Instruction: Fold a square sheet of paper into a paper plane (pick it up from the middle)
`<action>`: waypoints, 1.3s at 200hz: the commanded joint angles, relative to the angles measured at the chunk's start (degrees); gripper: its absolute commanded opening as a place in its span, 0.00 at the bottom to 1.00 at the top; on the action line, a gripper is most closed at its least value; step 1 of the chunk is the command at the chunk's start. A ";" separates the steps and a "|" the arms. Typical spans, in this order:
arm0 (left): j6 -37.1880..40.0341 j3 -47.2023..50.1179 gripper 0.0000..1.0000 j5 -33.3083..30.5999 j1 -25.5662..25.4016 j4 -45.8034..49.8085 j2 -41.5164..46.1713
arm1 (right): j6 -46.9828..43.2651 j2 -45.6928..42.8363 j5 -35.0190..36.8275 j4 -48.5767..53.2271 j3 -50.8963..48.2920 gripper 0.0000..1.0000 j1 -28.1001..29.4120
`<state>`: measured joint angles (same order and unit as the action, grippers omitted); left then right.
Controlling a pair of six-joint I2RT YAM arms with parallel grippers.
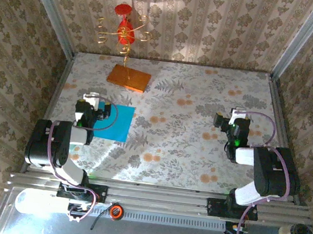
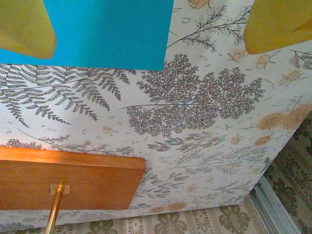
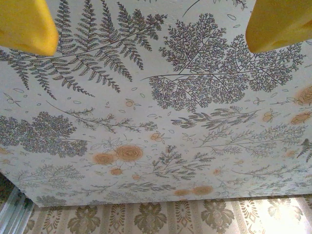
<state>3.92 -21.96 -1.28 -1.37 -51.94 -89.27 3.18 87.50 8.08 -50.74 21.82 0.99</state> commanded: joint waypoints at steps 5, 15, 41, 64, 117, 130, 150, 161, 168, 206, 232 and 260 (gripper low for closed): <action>0.08 -0.90 1.00 0.67 0.40 -0.10 -0.01 | -0.37 0.47 -0.78 0.34 1.12 1.00 0.24; 0.12 -0.90 1.00 0.71 0.40 -0.09 0.00 | -0.37 0.47 -0.80 0.29 1.12 1.00 0.25; 0.10 -0.90 1.00 0.78 0.41 -0.09 0.03 | -0.28 0.47 -0.78 0.40 1.16 1.00 0.24; 0.12 -0.89 1.00 0.75 0.45 -0.13 0.05 | -0.28 0.54 -0.83 0.53 1.20 1.00 0.29; 0.03 -0.93 1.00 0.84 0.48 -0.02 0.04 | -0.28 0.60 -0.80 0.73 1.38 1.00 0.24; 0.03 -0.90 1.00 0.86 0.49 0.00 0.05 | -0.28 0.63 -0.78 0.73 1.37 1.00 0.32; 0.04 -0.90 1.00 0.85 0.49 -0.09 0.00 | -0.28 0.58 -0.78 0.74 1.38 1.00 0.24; 0.10 -0.91 1.00 0.89 0.50 -0.11 0.03 | -0.27 0.65 -0.78 0.73 1.38 1.00 0.25; 0.11 -0.81 1.00 0.84 0.49 -0.22 0.02 | -0.28 0.48 -0.78 0.60 1.30 1.00 0.26; -0.86 1.14 1.00 -4.05 -0.19 -1.32 3.63 | -1.60 -5.05 1.06 1.36 -0.69 1.00 1.69; -0.93 -1.12 1.00 -7.55 -1.16 9.59 11.78 | -1.77 -14.38 6.72 15.28 3.38 1.00 3.84; -10.74 -9.13 1.00 -10.62 -1.39 30.63 19.09 | 8.76 -20.32 8.03 32.99 11.49 1.00 4.41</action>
<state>2.24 -24.12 -7.75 -2.37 -39.46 -75.48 4.45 71.50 12.23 -34.22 26.85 4.93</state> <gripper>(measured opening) 0.999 0.999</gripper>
